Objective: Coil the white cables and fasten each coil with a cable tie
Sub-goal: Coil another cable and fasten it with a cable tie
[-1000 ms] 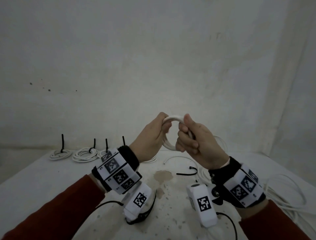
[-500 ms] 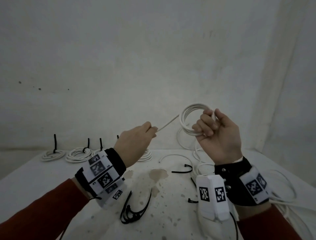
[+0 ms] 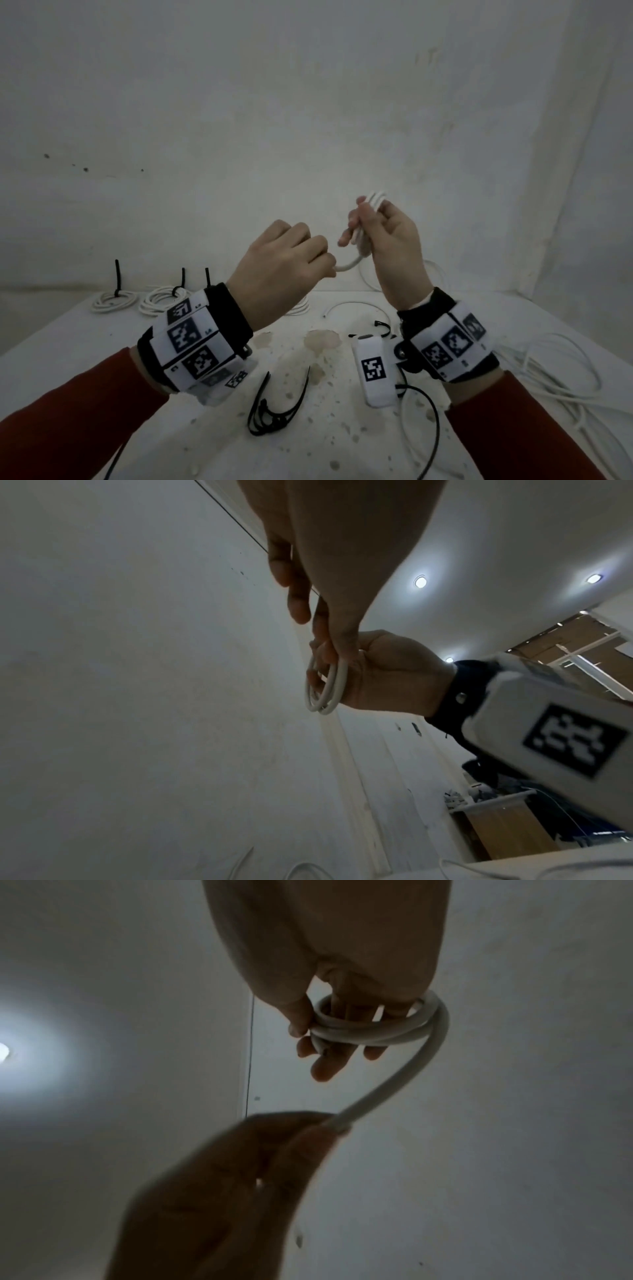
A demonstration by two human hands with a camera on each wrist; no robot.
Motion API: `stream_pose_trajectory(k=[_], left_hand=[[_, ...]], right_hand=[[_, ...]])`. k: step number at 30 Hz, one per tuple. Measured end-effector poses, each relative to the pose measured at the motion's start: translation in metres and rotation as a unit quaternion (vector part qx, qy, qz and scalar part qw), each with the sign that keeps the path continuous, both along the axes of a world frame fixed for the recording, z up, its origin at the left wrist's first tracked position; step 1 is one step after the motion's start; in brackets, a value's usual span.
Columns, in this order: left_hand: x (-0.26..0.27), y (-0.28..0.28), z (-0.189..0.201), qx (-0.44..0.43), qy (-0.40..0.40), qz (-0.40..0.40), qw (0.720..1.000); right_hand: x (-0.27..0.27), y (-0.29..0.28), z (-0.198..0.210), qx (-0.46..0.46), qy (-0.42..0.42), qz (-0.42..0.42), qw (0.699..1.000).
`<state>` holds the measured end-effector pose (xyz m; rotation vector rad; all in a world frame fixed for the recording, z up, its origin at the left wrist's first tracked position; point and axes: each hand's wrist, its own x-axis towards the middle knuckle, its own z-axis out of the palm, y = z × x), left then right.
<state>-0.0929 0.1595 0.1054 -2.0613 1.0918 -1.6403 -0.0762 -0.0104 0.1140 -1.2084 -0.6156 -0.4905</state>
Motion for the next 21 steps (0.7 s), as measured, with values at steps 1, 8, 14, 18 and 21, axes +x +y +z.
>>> stream_pose_trajectory(k=[1,8,14,18,21], left_hand=[[0.000,0.002,0.001,-0.004,-0.012,-0.011,1.000],[0.000,0.013,-0.002,-0.041,-0.060,-0.076,0.994],[0.000,0.010,-0.008,-0.132,-0.023,-0.167,0.977],[-0.001,0.004,-0.014,-0.233,0.129,-0.163,0.950],[0.002,0.006,-0.016,-0.310,0.339,-0.154,0.875]], right_hand=[[0.000,0.004,-0.002,-0.047,-0.012,-0.009,0.999],[-0.003,0.014,-0.018,-0.251,0.000,0.010,0.968],[-0.018,0.021,-0.023,-0.250,0.056,0.039,0.966],[-0.020,0.022,-0.025,-0.206,0.133,0.070,0.967],[-0.019,0.018,-0.026,-0.209,0.143,0.047,0.966]])
